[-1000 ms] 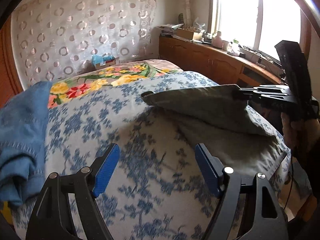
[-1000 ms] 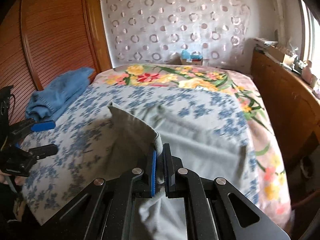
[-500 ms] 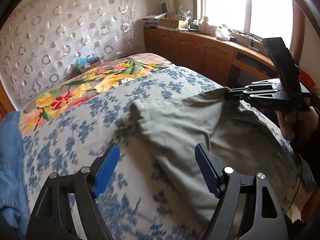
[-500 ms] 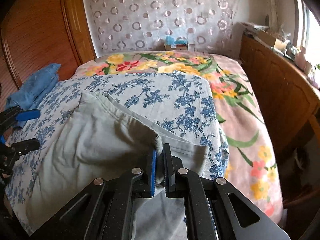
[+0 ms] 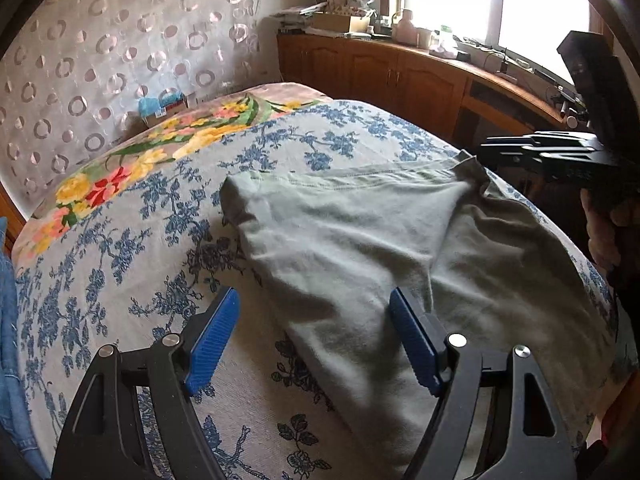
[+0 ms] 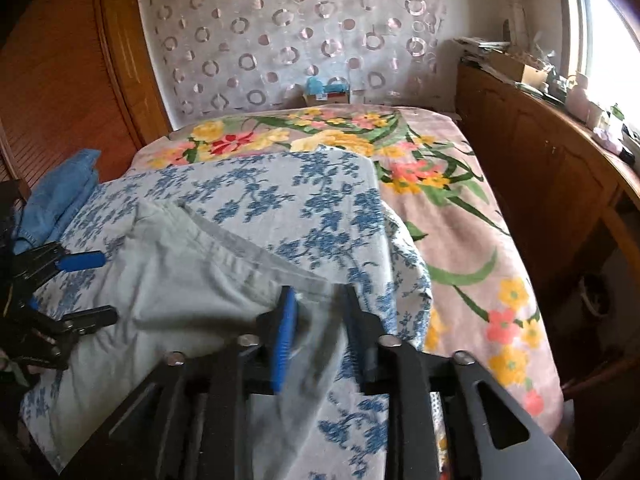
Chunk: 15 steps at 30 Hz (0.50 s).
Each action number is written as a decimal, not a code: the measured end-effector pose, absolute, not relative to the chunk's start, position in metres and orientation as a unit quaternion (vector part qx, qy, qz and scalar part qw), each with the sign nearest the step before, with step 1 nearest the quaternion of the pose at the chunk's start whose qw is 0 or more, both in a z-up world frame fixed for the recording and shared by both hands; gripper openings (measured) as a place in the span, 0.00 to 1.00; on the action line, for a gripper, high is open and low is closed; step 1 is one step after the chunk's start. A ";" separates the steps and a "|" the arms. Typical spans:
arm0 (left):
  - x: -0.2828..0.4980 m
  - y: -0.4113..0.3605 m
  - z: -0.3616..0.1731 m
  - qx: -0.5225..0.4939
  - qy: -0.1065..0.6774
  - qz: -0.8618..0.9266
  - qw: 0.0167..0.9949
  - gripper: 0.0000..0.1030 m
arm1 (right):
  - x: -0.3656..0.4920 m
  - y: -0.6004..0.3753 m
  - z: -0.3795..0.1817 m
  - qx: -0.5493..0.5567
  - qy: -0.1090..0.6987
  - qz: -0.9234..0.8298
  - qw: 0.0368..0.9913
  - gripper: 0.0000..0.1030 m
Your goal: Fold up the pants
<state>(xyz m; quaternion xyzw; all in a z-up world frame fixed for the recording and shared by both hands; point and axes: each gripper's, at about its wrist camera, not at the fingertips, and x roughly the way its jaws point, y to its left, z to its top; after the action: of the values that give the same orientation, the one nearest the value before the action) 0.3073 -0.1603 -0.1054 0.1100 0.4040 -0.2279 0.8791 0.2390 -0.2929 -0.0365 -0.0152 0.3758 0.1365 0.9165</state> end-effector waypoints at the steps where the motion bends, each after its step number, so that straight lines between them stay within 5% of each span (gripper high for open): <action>1: 0.308 -0.160 -0.107 0.110 0.407 -0.228 0.878 0.76 | 0.237 -0.293 -0.038 -0.016 0.376 0.141 0.916 0.31; 12: 0.315 -0.161 -0.114 0.098 0.425 -0.233 0.869 0.78 | 0.249 -0.303 -0.052 -0.037 0.405 0.145 0.902 0.31; 14: 0.315 -0.162 -0.115 0.099 0.425 -0.232 0.869 0.78 | 0.254 -0.301 -0.051 -0.038 0.406 0.152 0.900 0.11; 15: 0.314 -0.162 -0.114 0.098 0.425 -0.233 0.869 0.78 | 0.256 -0.301 -0.050 -0.042 0.405 0.154 0.900 0.10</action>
<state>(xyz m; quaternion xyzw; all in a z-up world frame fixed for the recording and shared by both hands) 0.3143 -0.1616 -0.1144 0.0982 0.4251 -0.2326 0.8692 0.2555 -0.3007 -0.0504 -0.0416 0.4053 0.1544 0.9001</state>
